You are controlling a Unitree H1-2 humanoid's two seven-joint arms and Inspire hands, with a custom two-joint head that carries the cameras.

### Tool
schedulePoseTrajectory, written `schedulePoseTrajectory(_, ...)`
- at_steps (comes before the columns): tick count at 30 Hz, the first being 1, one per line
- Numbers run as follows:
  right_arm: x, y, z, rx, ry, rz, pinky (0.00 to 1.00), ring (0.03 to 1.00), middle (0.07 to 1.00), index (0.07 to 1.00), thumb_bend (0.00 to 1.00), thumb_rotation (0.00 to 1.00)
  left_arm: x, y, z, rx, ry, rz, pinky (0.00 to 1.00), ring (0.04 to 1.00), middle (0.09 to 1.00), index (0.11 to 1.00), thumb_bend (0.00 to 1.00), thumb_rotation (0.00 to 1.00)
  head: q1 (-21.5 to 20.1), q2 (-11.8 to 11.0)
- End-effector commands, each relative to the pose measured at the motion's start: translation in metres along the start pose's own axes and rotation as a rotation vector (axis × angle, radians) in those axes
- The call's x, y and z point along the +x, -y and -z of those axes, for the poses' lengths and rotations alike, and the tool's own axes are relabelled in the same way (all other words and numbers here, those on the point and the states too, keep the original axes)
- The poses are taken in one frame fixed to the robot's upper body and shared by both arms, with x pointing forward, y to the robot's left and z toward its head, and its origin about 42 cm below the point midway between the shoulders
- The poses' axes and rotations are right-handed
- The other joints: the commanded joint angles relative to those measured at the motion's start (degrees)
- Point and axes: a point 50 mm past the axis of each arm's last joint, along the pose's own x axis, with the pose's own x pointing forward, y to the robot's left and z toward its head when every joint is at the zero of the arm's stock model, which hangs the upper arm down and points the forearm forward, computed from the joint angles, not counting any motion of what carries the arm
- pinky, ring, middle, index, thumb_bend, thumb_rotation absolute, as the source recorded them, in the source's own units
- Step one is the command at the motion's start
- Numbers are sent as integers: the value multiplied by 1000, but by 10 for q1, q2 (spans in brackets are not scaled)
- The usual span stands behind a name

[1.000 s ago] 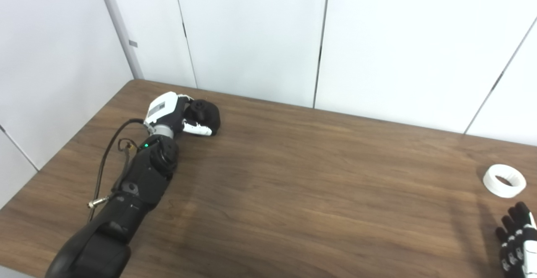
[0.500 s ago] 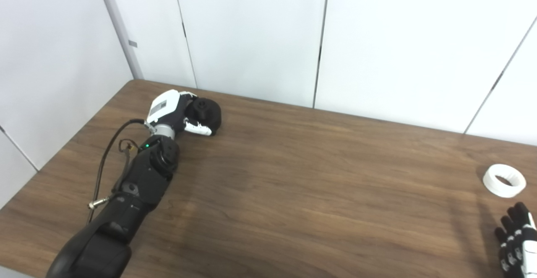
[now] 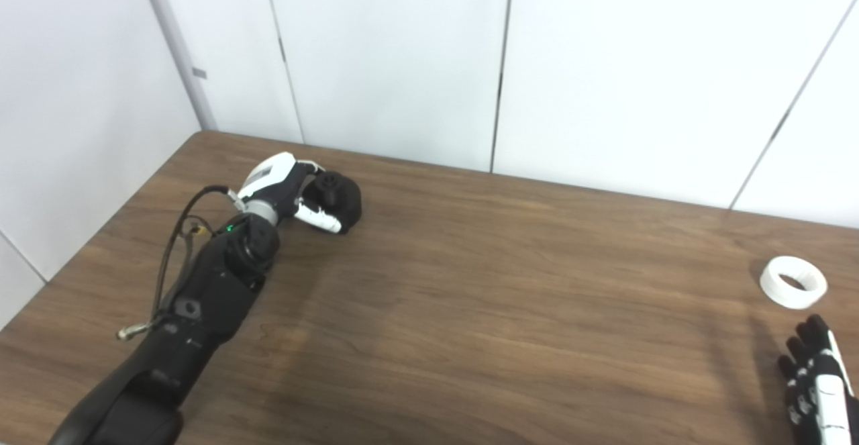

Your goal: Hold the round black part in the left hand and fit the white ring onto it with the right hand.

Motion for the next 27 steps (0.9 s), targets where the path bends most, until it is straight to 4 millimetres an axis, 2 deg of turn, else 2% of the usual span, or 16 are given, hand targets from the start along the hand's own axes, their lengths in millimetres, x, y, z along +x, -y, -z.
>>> schedulePoseTrajectory(1, 4, -4, -11, 14, 58, -2, 1000, 1000, 999, 983, 473, 880, -3, -20, -15, 50, 50, -12, 983, 995, 929, 496, 520, 84, -1, 1)
schedulePoseTrajectory(8, 5, -6, -10, 21, 65, -6, 1000, 1000, 995, 976, 501, 847, -28, 11, -35, 92, 165, 43, 1000, 987, 914, 493, 521, 80, -7, 2)
schedulePoseTrajectory(20, 6, -9, -9, -3, 54, 3, 1000, 1000, 991, 975, 523, 875, -71, 58, -64, 186, 397, 13, 1000, 1000, 941, 494, 520, 84, -18, 2)
schedulePoseTrajectory(23, 6, -9, -8, 7, 55, -7, 1000, 1000, 998, 982, 527, 877, -86, 74, -73, 166, 442, 43, 1000, 1000, 941, 494, 521, 83, -28, 5)
schedulePoseTrajectory(26, 7, -10, -7, -9, 51, -11, 1000, 1000, 1000, 986, 561, 880, -100, 86, -79, 167, 482, 74, 1000, 1000, 943, 494, 521, 82, -53, 11)
schedulePoseTrajectory(27, 7, -11, -6, -15, 53, -15, 1000, 1000, 1000, 986, 566, 879, -105, 90, -80, 168, 495, 90, 1000, 1000, 944, 493, 521, 82, -75, 14)
